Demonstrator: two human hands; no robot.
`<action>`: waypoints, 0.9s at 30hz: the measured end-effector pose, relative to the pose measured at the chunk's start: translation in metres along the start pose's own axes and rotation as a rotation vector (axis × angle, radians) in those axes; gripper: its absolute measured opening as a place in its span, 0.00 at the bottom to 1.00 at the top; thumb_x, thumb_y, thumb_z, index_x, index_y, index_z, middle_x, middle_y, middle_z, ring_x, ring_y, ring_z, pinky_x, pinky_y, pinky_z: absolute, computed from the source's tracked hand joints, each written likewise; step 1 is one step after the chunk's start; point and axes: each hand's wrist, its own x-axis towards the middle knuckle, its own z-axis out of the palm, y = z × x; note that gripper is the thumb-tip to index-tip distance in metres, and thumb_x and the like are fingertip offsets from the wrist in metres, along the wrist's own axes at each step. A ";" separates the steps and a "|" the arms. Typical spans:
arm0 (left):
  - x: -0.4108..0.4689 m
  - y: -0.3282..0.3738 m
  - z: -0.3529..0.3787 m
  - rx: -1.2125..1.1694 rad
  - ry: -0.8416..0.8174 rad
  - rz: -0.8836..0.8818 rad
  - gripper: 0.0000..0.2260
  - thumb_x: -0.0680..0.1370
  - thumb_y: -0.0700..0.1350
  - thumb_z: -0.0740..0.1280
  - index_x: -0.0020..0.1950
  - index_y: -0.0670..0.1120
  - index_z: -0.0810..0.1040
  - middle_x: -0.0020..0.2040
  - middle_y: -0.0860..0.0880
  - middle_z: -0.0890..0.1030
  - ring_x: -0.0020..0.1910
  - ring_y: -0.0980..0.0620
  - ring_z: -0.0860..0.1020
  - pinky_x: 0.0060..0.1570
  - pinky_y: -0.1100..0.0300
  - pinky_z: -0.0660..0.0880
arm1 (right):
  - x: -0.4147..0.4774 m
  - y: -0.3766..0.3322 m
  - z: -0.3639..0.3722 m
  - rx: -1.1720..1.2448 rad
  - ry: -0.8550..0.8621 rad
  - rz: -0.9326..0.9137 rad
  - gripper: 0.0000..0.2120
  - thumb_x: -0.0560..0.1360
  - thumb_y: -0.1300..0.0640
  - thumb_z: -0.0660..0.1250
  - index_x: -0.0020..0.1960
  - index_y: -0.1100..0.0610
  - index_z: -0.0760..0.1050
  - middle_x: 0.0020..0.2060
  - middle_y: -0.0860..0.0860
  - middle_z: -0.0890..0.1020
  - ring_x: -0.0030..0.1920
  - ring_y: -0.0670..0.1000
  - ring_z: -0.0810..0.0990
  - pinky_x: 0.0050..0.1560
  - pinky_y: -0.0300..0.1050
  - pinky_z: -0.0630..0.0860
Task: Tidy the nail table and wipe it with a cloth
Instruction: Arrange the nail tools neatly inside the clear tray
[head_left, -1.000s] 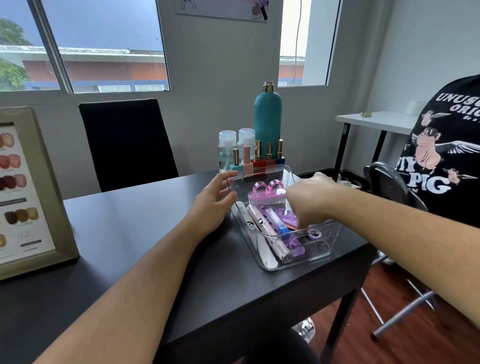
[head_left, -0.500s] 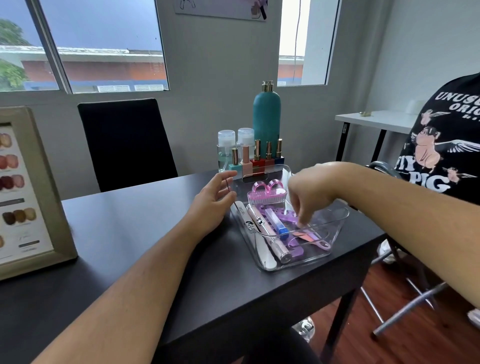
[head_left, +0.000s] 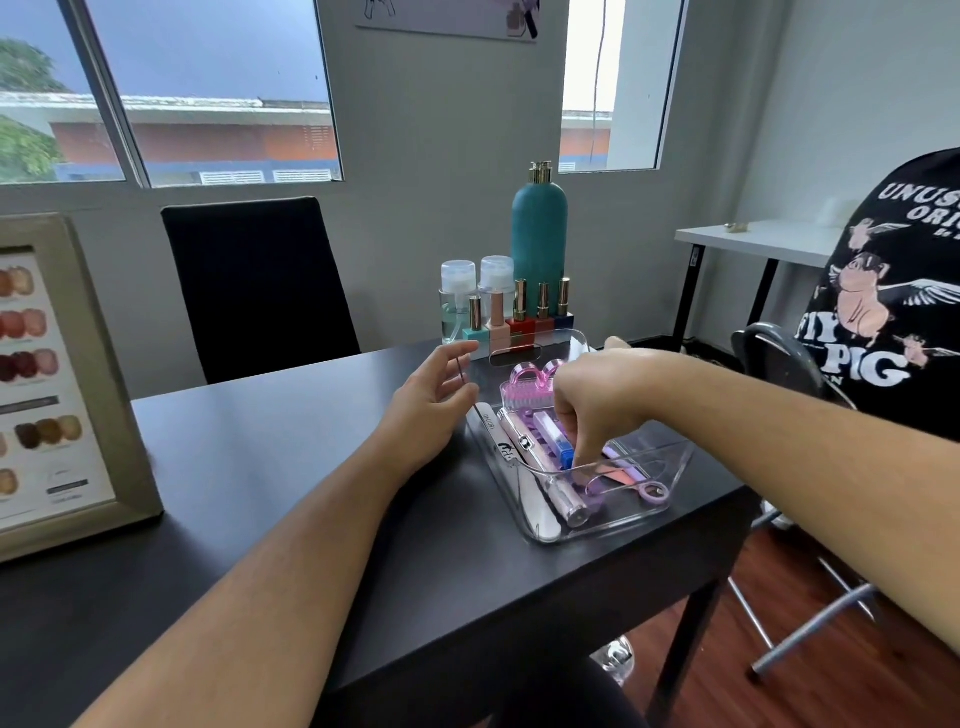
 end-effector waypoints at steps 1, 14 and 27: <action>0.000 0.000 0.000 -0.008 -0.001 -0.005 0.17 0.78 0.41 0.63 0.65 0.57 0.71 0.68 0.49 0.73 0.65 0.53 0.73 0.68 0.48 0.68 | 0.000 0.000 0.000 0.008 0.011 0.000 0.16 0.65 0.40 0.73 0.38 0.52 0.76 0.31 0.45 0.75 0.42 0.49 0.74 0.58 0.53 0.65; 0.004 0.041 0.013 0.788 -0.001 0.356 0.11 0.73 0.51 0.70 0.54 0.59 0.79 0.65 0.54 0.71 0.66 0.53 0.66 0.65 0.54 0.63 | 0.016 0.027 0.004 0.040 0.192 -0.019 0.09 0.70 0.50 0.73 0.50 0.46 0.81 0.31 0.38 0.70 0.43 0.44 0.68 0.49 0.50 0.57; 0.041 0.065 0.042 1.160 -0.539 0.302 0.13 0.68 0.50 0.75 0.52 0.57 0.82 0.51 0.54 0.77 0.49 0.54 0.70 0.43 0.62 0.69 | 0.034 0.037 0.019 0.102 0.239 -0.043 0.12 0.70 0.54 0.73 0.53 0.49 0.78 0.45 0.44 0.76 0.55 0.51 0.72 0.51 0.51 0.58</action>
